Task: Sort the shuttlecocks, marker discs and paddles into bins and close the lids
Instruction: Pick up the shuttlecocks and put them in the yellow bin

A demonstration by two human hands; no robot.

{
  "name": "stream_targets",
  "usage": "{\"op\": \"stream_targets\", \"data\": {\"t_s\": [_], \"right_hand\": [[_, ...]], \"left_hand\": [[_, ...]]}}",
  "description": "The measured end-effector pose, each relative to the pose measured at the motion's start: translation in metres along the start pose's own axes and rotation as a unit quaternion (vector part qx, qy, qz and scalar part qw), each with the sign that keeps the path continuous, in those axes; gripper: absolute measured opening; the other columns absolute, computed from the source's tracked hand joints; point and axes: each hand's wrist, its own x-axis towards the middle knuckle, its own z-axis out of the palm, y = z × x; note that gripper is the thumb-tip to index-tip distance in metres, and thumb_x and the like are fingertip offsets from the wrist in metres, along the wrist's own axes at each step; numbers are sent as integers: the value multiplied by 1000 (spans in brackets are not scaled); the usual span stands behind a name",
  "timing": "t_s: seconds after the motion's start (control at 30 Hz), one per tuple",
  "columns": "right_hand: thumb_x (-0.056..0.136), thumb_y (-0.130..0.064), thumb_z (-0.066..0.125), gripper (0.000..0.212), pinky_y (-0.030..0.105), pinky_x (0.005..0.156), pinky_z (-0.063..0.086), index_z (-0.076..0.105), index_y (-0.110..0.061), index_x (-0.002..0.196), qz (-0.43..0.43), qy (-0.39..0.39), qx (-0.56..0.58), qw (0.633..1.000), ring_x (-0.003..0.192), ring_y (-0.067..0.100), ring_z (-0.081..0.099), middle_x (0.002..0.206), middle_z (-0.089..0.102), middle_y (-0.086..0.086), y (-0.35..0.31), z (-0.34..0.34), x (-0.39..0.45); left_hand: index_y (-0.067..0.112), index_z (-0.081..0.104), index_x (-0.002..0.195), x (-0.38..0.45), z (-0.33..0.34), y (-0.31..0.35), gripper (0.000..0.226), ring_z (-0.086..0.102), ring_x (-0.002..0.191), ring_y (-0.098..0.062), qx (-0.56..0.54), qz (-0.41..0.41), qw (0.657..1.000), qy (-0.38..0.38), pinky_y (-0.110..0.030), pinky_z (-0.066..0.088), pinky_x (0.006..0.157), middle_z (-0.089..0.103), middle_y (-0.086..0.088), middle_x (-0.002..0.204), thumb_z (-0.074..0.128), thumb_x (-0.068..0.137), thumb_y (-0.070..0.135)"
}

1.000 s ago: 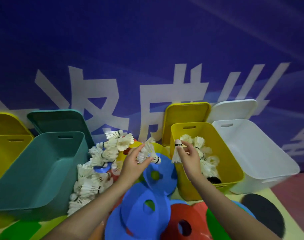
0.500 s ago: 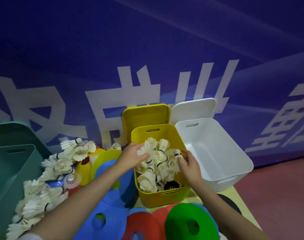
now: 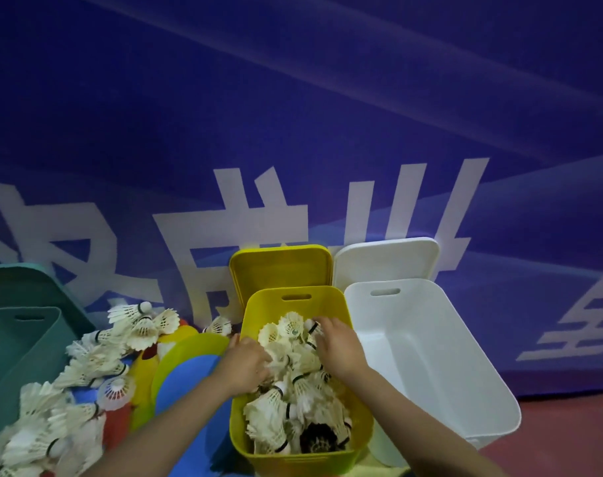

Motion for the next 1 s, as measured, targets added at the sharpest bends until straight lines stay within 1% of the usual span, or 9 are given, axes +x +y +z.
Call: {"op": "stream_targets", "data": {"t_s": [0.07, 0.13, 0.23, 0.33, 0.47, 0.6, 0.7, 0.87, 1.0], "right_hand": [[96, -21, 43, 44, 40, 93, 44, 42, -16, 140, 19, -37, 1, 999, 116, 31, 52, 131, 53, 9, -4, 9, 17], [96, -19, 42, 43, 40, 92, 45, 41, -15, 139, 52, -70, 5, 996, 118, 31, 52, 133, 53, 10, -4, 19, 29], [91, -8, 42, 36, 37, 86, 49, 53, -14, 125, 100, -122, -27, 987, 109, 30, 58, 121, 60, 11, 5, 33, 37], [90, -5, 41, 32, 36, 93, 48, 60, -12, 116, 128, -181, -98, 970, 111, 28, 56, 121, 60, 11, 14, 42, 38], [91, -12, 45, 32, 37, 103, 36, 63, -14, 116, 94, -147, -175, 969, 128, 29, 34, 131, 47, 11, 12, 49, 39], [95, -21, 42, 35, 37, 98, 40, 56, -13, 127, 118, -143, -101, 978, 123, 29, 42, 135, 48, 13, 14, 44, 39], [97, -29, 43, 40, 37, 99, 38, 49, -15, 134, 97, -81, -61, 990, 123, 27, 42, 131, 51, 9, 8, 32, 33], [94, -29, 49, 39, 37, 99, 39, 55, -19, 131, 50, -3, 43, 998, 126, 23, 43, 128, 56, 5, -24, 19, 10], [94, -26, 52, 35, 31, 99, 37, 57, -19, 128, 23, 18, 107, 994, 123, 19, 46, 126, 58, 3, -57, 20, -12]], "left_hand": [[33, 53, 131, 1, 4, 2, 42, 28, 137, -17, -59, -9, 997, 40, -40, 13, 115, 45, 5, 141, 52, 92, 45], [31, 49, 136, 1, 6, 4, 47, 23, 140, -18, -95, -16, 993, 61, -37, 19, 113, 38, 4, 146, 55, 91, 42], [30, 51, 134, -3, 9, 2, 41, 32, 132, -17, -124, -17, 988, 93, -32, 28, 106, 46, 6, 136, 52, 93, 38], [33, 58, 126, -3, 14, -2, 31, 45, 119, -16, -115, -14, 987, 114, -31, 33, 99, 58, 8, 123, 46, 98, 29], [39, 57, 125, 1, 15, 1, 31, 52, 110, -17, -74, -14, 993, 96, -34, 32, 96, 63, 11, 117, 41, 100, 32], [38, 54, 129, 5, 17, 1, 34, 46, 118, -18, -39, 6, 995, 87, -35, 31, 96, 57, 7, 125, 39, 99, 34], [34, 52, 133, 3, 22, -2, 38, 35, 130, -17, -88, 13, 987, 136, -37, 33, 102, 48, 4, 134, 41, 97, 39], [27, 59, 126, -10, 19, 0, 43, 41, 124, -18, -161, 15, 945, 285, -39, 41, 99, 52, 1, 129, 33, 95, 43], [21, 57, 127, -31, 16, -8, 34, 42, 122, -16, -310, -80, 879, 354, -35, 39, 103, 51, 2, 127, 41, 98, 30]]}}
